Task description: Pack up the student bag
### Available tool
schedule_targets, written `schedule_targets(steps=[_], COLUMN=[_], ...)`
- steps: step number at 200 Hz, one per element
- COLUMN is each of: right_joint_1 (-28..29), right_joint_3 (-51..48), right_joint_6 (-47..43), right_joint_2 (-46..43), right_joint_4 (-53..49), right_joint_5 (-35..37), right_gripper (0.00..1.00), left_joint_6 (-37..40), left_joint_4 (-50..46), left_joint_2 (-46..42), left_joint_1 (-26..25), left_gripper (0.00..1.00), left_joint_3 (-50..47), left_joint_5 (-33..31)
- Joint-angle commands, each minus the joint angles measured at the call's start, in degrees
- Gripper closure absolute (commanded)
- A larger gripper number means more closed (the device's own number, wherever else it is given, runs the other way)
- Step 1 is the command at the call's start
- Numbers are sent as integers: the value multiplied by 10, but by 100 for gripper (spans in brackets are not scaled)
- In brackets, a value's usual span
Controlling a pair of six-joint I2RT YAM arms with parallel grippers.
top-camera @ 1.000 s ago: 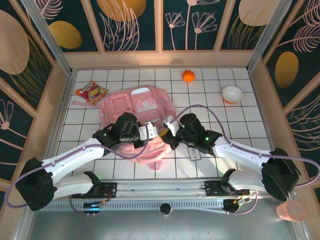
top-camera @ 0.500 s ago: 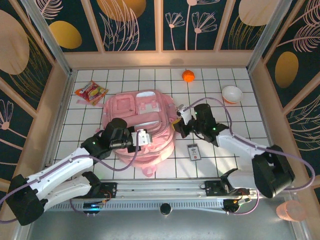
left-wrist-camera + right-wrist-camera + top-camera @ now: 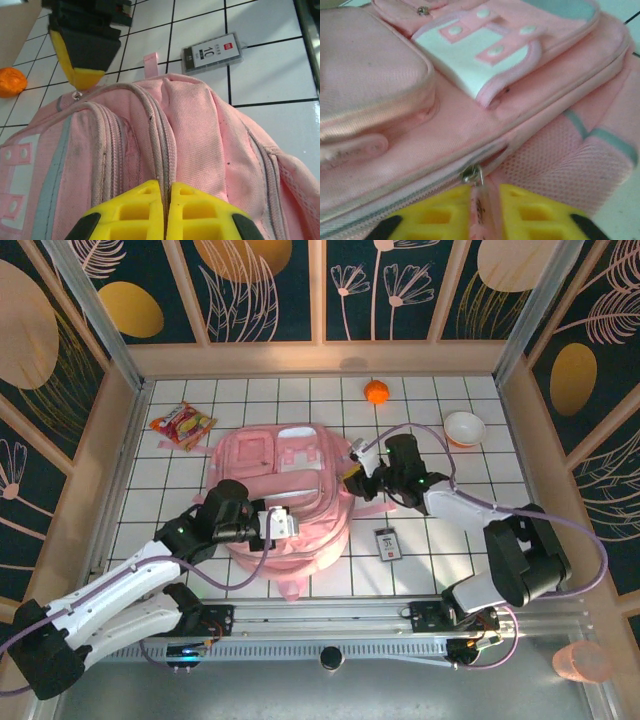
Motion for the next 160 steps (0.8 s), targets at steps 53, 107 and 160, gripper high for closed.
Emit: schedule_targets(steps=[53,107,160], right_joint_1=[51,53,54], right_joint_3=[28,72,78], right_joint_6=[-224,-263,-269], right_joint_2=[-83,-33,-25], right_joint_4=[-137,-165,-173], right_joint_5=[-44,-55,-68], right_gripper=[44,45,45], left_joint_6=[15,-84,-55], left_joint_4=[39,20,-12], left_joint_2=[-21,-18,11], left_joint_1=[-1,-2,-2], left_gripper=[80,33,30], left_joint_3=[-27,-3,-4], left_joint_5=[24,-49,-118])
